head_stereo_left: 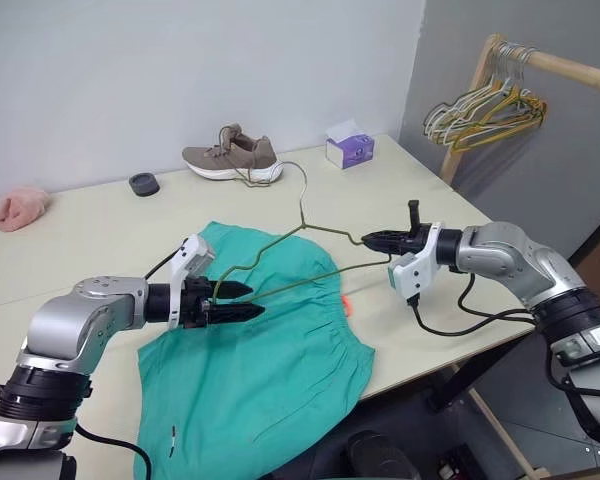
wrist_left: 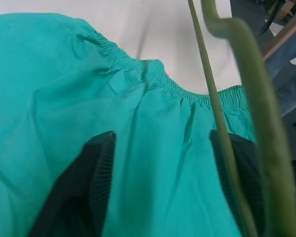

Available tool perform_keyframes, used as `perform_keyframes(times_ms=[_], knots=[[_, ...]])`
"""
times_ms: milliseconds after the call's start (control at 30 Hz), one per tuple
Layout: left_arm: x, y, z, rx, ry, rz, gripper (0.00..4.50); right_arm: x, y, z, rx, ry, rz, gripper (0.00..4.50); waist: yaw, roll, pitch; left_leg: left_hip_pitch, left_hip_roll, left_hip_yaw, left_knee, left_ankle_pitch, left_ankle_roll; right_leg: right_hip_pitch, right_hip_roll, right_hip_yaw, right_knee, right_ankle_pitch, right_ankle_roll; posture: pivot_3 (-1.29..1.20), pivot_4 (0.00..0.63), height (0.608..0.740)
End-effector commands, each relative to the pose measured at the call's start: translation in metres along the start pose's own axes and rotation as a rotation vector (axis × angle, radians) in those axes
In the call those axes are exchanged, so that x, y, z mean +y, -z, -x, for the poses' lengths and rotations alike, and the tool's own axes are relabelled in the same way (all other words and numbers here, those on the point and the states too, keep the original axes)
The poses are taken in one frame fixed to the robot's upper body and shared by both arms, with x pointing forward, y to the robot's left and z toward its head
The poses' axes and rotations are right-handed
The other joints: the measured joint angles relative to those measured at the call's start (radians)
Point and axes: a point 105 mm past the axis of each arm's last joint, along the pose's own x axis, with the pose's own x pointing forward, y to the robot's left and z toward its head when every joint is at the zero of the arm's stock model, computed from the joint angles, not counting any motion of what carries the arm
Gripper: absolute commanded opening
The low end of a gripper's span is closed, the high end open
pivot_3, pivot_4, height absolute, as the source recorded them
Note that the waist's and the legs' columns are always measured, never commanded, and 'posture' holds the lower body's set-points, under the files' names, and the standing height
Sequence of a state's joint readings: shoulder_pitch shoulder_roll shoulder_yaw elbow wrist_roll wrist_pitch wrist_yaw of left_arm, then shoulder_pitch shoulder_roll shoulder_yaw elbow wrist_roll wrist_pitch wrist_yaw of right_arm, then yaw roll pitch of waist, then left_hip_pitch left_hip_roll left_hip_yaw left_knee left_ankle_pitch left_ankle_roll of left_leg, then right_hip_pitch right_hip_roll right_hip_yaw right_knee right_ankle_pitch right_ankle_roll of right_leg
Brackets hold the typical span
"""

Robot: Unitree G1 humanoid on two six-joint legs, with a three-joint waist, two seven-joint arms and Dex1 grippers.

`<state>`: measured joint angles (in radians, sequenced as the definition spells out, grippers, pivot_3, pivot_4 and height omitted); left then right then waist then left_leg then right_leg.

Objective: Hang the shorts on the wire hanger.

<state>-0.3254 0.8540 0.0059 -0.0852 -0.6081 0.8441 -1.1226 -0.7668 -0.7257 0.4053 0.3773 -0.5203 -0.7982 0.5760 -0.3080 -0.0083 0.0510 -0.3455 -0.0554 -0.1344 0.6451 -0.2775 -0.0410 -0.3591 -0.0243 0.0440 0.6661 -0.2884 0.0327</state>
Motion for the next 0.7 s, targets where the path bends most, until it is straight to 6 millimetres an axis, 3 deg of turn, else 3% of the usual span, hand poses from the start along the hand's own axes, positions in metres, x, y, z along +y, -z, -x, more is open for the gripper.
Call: perform_keyframes(times_ms=[33,233,333,433,633,700], knots=[[-0.006,-0.010,0.001,-0.018,0.014,-0.053,1.98,-0.019,-0.009,0.001,-0.039,0.060,0.033,0.00,0.000,0.000,0.000,0.000,0.000,0.000,0.000,0.000,0.000,0.000,0.000,0.000,0.000,0.000,0.000,-0.31,0.000,0.740],[-0.009,-0.009,0.000,-0.013,0.017,-0.057,0.06,-0.011,-0.022,0.001,-0.100,0.024,0.017,0.00,0.001,0.000,0.000,0.000,0.000,0.000,0.000,0.000,0.000,0.000,0.000,0.000,0.000,0.000,-0.001,-0.31,0.000,0.740],[-0.008,-0.008,0.001,-0.011,0.004,-0.062,0.06,-0.006,-0.025,0.003,-0.117,0.002,-0.007,0.00,0.001,0.000,0.000,0.000,0.000,0.000,0.000,0.000,0.000,0.000,0.000,0.000,0.000,0.000,0.000,-0.31,0.000,0.740],[-0.007,-0.006,0.000,-0.013,-0.011,-0.067,0.00,-0.007,-0.027,0.007,-0.120,0.024,-0.051,0.72,0.000,0.000,0.000,0.000,0.000,0.000,0.000,0.000,0.000,0.000,0.000,0.000,0.000,0.000,0.000,-0.31,0.000,0.740],[-0.011,-0.003,-0.005,-0.006,-0.016,-0.105,0.00,-0.005,-0.027,0.026,-0.098,0.007,-0.181,2.80,0.006,0.000,0.000,0.000,0.000,0.000,0.001,0.000,0.000,0.001,0.000,0.000,0.000,0.000,0.000,-0.32,0.000,0.740],[-0.016,-0.001,-0.007,0.012,-0.002,-0.166,0.00,-0.006,-0.021,0.033,-0.055,0.029,-0.376,3.51,0.008,-0.001,-0.001,0.000,0.000,0.000,0.001,0.000,0.000,0.001,0.000,0.000,0.000,0.000,0.000,-0.32,0.000,0.740]])
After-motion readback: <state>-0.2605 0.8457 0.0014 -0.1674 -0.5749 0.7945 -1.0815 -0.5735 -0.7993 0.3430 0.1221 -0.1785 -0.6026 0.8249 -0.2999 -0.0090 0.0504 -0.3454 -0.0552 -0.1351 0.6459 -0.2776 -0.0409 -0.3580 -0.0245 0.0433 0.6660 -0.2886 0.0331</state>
